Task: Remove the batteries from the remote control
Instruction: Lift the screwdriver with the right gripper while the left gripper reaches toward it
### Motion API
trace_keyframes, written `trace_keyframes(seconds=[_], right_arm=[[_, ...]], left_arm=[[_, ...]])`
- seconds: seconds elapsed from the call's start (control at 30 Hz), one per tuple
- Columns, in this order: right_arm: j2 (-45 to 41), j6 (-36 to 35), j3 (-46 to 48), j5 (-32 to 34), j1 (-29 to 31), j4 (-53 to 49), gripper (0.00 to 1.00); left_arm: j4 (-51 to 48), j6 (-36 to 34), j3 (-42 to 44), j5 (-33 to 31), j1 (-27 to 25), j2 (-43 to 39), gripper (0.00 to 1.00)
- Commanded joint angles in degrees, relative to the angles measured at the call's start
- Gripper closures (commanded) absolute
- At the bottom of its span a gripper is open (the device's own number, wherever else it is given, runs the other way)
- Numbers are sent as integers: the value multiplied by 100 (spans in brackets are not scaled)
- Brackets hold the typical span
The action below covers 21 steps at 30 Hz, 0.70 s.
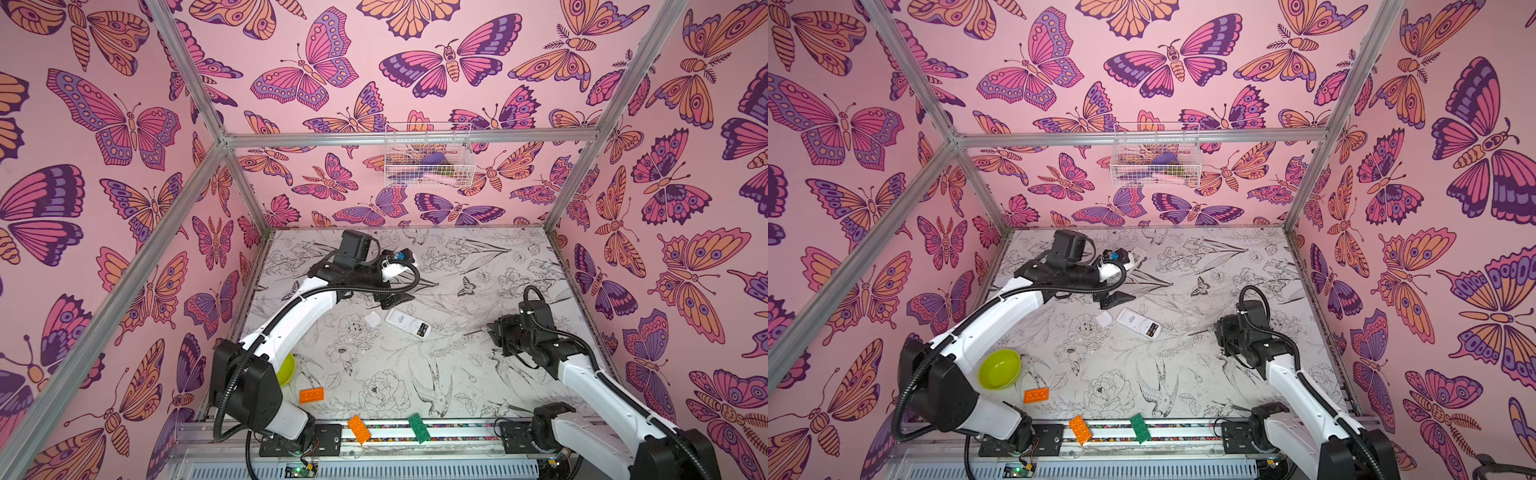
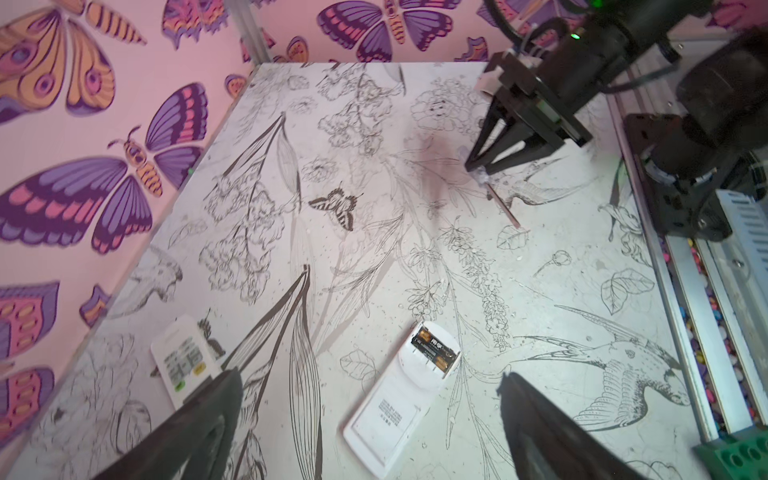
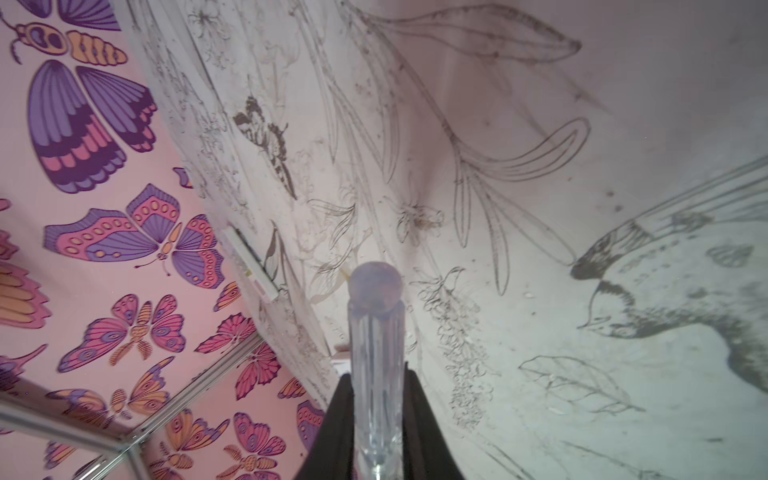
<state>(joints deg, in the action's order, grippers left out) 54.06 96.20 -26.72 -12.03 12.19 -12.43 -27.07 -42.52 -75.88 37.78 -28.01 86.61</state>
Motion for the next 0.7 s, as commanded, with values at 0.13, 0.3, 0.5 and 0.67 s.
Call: trace_keyframes(seconds=[0.13,0.3,0.5,0.67], right_arm=[[-583,846,351,-10,-41,297,96],[-533,1053,469,-7,-39,652,98],[71,1183,378,-10,131,1210,97],[576,1474,372,-79,366,1852,98]], left_arm=[[279,-976,262,37,-659,3,9],[1027,-846,684,-331,-1033,97,12],[1876,-531,1185,-650,-1319,163,17],[2325,-576,1489,-730,-1515,290,19]])
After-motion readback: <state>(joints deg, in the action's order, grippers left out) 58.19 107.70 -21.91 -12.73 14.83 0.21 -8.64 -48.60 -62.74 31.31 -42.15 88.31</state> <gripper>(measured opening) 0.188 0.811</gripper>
